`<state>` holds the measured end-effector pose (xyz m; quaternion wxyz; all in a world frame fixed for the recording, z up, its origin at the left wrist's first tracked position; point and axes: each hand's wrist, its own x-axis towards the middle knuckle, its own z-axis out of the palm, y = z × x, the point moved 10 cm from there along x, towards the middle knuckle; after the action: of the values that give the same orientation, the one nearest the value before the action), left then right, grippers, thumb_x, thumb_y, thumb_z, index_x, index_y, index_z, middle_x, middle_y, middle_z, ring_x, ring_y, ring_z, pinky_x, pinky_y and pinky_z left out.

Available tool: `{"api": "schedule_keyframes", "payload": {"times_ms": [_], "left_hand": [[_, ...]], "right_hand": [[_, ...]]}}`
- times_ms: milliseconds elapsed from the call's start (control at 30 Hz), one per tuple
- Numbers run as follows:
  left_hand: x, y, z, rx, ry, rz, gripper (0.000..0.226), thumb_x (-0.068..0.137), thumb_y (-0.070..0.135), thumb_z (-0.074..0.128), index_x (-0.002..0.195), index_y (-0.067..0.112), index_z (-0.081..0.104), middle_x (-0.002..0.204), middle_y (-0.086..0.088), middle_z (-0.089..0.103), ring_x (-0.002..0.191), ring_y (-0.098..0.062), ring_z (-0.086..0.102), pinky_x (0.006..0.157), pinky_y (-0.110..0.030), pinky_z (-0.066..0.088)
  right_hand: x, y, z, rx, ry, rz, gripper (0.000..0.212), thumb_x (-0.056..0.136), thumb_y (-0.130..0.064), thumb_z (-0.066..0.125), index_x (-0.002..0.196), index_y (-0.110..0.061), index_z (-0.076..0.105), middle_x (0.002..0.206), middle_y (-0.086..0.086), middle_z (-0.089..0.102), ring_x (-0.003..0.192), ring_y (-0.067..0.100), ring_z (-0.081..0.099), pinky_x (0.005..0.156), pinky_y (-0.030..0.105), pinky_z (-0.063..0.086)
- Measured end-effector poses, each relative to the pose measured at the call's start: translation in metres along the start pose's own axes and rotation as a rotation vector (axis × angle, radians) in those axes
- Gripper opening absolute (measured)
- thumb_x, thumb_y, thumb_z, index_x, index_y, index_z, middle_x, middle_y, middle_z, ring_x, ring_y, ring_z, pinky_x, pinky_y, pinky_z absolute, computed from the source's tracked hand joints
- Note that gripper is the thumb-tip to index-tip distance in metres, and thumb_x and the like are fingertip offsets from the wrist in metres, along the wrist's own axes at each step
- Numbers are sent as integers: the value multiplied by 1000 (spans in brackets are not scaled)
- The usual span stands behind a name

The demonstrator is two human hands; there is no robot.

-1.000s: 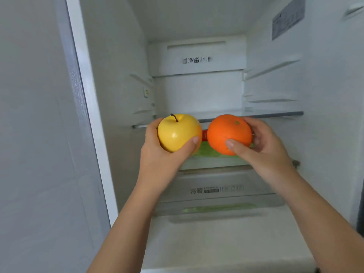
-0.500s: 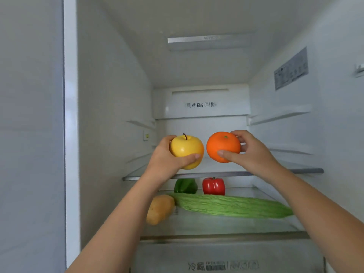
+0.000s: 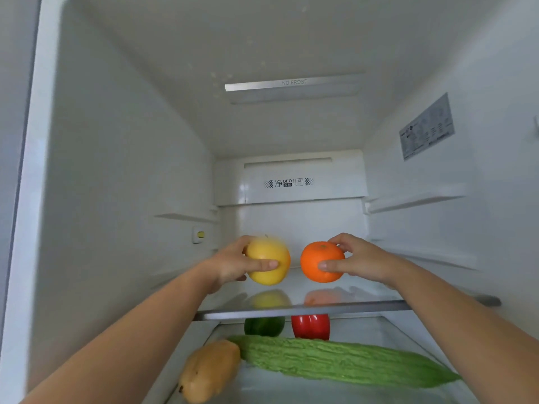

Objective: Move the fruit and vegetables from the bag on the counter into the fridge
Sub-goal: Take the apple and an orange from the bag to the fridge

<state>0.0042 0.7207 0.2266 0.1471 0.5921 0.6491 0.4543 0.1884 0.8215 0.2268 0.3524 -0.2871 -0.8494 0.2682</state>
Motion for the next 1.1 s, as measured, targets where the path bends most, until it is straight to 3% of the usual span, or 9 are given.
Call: {"api": "schedule_keyframes", "payload": {"times_ms": [267,567,767,867,1000,1100], "left_hand": [[2,-10,6,18,-73,-11,93,39,51,75,123,40,36,125,-2,47,109,-19,52,90,-35,48],[-2,-8,7,-19,-78,-10,77,57,34,73,122,44,33,129,-4,43,113,-21,46,88,-34,42],[-6,-6,7,-2,-62,-4,88,56,35,74,133,39,30,131,-3,41,115,-20,45,85,-32,42],[-10,-4,5,22,-26,7,96,55,38,74,138,35,27,135,-5,39,115,-20,44,80,-30,43],[-21,-4,-3,68,68,-9,102,62,40,79,144,26,19,144,-6,33,123,-23,41,94,-33,39],[-40,5,-18,125,212,40,93,74,32,75,145,18,16,149,-10,26,132,-24,33,103,-35,34]], "right_hand": [[0,5,7,-10,-74,29,62,80,-30,68,132,-21,37,129,5,42,117,21,45,89,32,46],[-1,7,9,-39,-73,40,71,80,-35,67,138,-21,29,137,9,42,118,22,45,95,32,39],[-2,4,6,-59,-51,19,72,81,-37,66,140,-23,27,141,6,39,123,21,41,89,27,30],[-2,2,3,-41,0,1,73,79,-39,67,139,-24,28,142,4,38,121,21,44,91,29,35],[-7,-4,-1,-60,38,-38,75,78,-39,68,140,-23,28,144,4,35,124,22,43,95,31,36],[-17,-18,-15,-54,170,-112,71,79,-38,67,139,-22,31,144,5,36,127,20,40,97,30,34]]}}
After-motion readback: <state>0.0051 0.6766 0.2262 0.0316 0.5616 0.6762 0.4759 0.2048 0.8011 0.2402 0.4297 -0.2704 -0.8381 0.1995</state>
